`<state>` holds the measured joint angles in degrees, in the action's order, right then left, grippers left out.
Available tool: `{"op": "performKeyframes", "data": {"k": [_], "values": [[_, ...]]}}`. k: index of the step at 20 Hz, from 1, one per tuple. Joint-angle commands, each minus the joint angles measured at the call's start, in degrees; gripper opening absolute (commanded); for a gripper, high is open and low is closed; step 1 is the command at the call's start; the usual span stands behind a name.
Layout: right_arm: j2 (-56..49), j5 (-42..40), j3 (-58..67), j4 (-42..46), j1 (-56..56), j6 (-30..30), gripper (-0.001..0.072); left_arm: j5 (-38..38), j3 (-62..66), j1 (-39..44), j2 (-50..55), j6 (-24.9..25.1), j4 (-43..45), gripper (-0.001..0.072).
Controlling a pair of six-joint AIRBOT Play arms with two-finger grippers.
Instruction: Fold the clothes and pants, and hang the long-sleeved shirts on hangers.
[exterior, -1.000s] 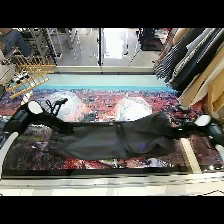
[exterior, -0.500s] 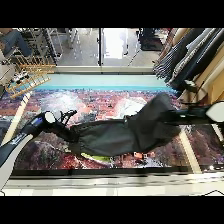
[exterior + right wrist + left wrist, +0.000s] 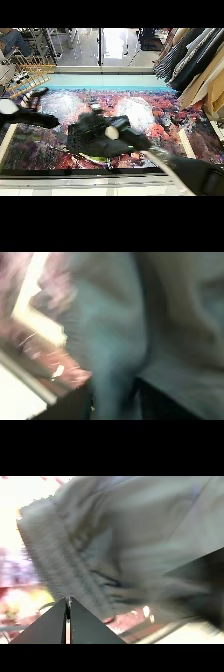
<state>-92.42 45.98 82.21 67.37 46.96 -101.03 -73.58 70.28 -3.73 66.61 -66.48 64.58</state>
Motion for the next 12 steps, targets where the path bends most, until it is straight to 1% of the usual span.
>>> {"op": "performKeyframes", "data": {"k": [1,2,3,4,5,6,8,9,10,11,12], "values": [[-7.8,1.1,8.9,-5.6,2.9,10.6,0.0451,-1.2,0.5,-3.6,-4.0,-0.2,0.1,0.0014],[-5.7,3.8,10.1,-2.3,0.5,9.7,0.0447,-1.2,0.4,-3.5,-3.6,-0.2,-0.3,0.0013],[-2.9,6.7,10.0,0.9,-3.1,7.5,0.0447,-1.2,0.4,-3.0,-3.0,-0.2,-1.4,0.0014],[0.2,11.1,9.4,3.4,-8.2,6.2,0.0447,-1.2,0.3,-2.3,-2.1,-0.2,-2.7,0.0014],[2.9,15.5,8.4,3.9,-13.5,6.1,0.0453,-1.1,0.0,-1.4,-0.9,0.1,-3.8,0.0014],[5.7,19.2,6.4,3.8,-19.3,7.0,0.0469,-1.0,-0.3,0.2,0.9,0.2,-4.7,0.0014],[11.0,22.5,0.0,1.6,-29.5,11.3,0.0478,-0.6,-1.0,4.4,5.5,1.0,-5.0,0.0014],[12.9,23.1,-4.0,-0.3,-33.8,12.9,0.0554,0.0,-1.5,6.6,8.1,1.3,-4.9,0.0014],[14.0,23.7,-8.5,-3.2,-37.7,15.0,0.0581,0.9,-2.0,8.8,11.1,1.3,-4.1,0.0014],[14.0,23.9,-12.5,-6.4,-40.8,17.0,0.0583,1.9,-2.1,10.4,14.0,1.2,-2.9,0.0014],[13.3,23.4,-16.0,-9.2,-42.7,19.8,0.0645,3.4,-2.2,11.4,17.0,0.3,-1.3,0.0014]]}}
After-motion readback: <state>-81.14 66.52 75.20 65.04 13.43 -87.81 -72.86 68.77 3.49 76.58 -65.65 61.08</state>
